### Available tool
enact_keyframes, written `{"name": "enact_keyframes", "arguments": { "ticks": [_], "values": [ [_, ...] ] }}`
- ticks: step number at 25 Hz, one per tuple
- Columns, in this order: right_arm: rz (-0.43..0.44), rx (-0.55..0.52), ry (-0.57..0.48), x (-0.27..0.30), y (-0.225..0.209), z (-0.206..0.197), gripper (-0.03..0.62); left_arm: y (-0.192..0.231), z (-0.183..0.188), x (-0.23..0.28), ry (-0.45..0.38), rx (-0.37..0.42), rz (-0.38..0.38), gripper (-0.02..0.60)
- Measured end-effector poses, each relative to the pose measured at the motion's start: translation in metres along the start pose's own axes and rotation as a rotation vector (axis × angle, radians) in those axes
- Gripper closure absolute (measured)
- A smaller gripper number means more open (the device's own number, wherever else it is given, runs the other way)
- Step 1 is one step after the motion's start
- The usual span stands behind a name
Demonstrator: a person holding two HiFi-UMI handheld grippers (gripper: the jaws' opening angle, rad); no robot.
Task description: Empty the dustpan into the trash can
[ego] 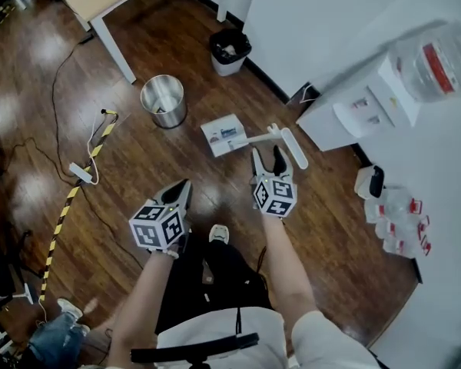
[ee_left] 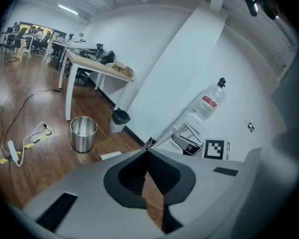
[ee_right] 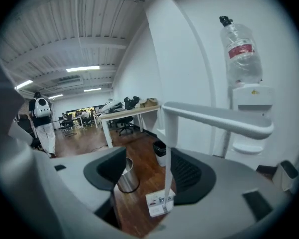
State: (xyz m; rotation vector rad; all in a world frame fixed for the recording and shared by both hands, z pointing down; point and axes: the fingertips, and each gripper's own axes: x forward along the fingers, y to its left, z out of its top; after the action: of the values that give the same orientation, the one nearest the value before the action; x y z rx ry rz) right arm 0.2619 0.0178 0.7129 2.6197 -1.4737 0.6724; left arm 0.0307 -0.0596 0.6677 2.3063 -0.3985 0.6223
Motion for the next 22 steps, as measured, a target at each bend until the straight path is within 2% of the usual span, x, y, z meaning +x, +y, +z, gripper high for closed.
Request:
{"name": "enact_keyframes", "arguments": {
  "ticks": [4, 10, 15, 17, 22],
  "values": [
    [-0.052, -0.010, -0.064, 0.023, -0.024, 0.000, 0.283, 0.002, -0.022, 0.011, 0.012, -0.006, -0.001, 0.592],
    [-0.030, -0.039, -0.153, 0.053, -0.028, 0.027, 0.286, 0.023, -0.037, 0.013, 0.030, -0.038, 0.032, 0.592],
    [-0.043, -0.059, -0.158, 0.066, -0.026, 0.035, 0.356, 0.033, -0.038, 0.010, 0.024, -0.061, 0.038, 0.592],
    [-0.049, -0.070, -0.149, 0.069, -0.025, 0.035, 0.363, 0.036, -0.037, 0.009, 0.023, -0.066, 0.039, 0.592],
    [-0.097, -0.061, -0.144, 0.071, -0.030, 0.037, 0.421, 0.043, -0.033, 0.005, 0.020, -0.077, 0.040, 0.592]
  ]
}}
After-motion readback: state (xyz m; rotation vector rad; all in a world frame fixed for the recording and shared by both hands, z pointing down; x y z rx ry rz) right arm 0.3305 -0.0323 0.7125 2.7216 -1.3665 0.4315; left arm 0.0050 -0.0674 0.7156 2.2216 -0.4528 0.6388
